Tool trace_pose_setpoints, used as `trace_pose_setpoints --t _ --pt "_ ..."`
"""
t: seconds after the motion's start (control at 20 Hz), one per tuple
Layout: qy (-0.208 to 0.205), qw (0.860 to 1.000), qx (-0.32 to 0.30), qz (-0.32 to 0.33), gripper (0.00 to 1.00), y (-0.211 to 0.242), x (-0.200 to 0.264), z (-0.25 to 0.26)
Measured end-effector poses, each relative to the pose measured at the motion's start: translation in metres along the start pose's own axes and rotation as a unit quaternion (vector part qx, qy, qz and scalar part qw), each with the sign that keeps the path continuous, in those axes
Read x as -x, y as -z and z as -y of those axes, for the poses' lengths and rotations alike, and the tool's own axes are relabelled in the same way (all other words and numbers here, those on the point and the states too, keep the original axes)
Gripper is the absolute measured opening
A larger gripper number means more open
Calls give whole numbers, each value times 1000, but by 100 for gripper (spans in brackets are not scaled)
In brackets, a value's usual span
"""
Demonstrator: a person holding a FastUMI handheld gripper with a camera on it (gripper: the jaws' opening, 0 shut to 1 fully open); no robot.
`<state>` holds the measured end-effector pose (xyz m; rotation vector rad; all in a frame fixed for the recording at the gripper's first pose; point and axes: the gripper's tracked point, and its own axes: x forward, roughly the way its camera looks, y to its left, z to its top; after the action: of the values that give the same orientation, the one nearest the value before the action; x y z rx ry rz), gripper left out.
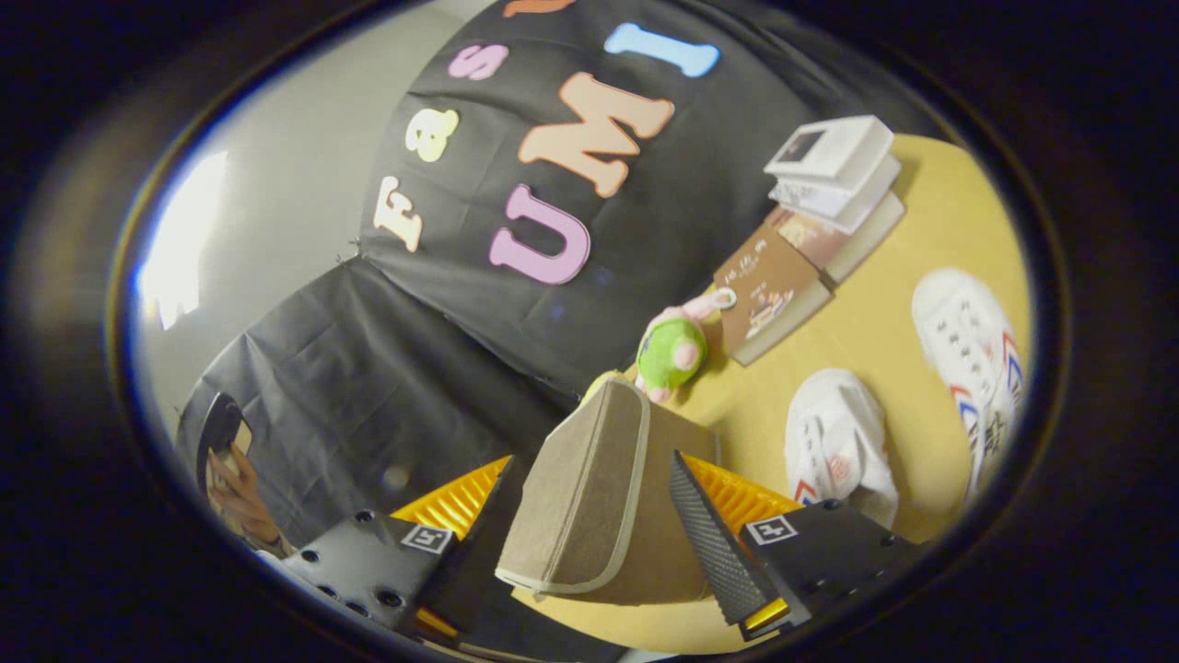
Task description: Open the storage box then place both shoes into the box .Put the left shoe in first, then the right shoe, with the right side of both shoes facing outward in a uniform manner.
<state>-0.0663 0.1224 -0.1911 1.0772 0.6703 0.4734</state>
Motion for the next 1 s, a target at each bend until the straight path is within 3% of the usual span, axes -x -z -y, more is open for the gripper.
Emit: trace_pose_setpoints --t 0.35,0.65,0.85,1.0 --pt "-36 988 -117 -93 99 44 -20 6" --pt "-62 964 -222 -134 99 64 -26 0" --pt "-71 954 -258 -132 99 55 -28 -3" --pt "-70 957 -250 -130 99 51 -25 -10"
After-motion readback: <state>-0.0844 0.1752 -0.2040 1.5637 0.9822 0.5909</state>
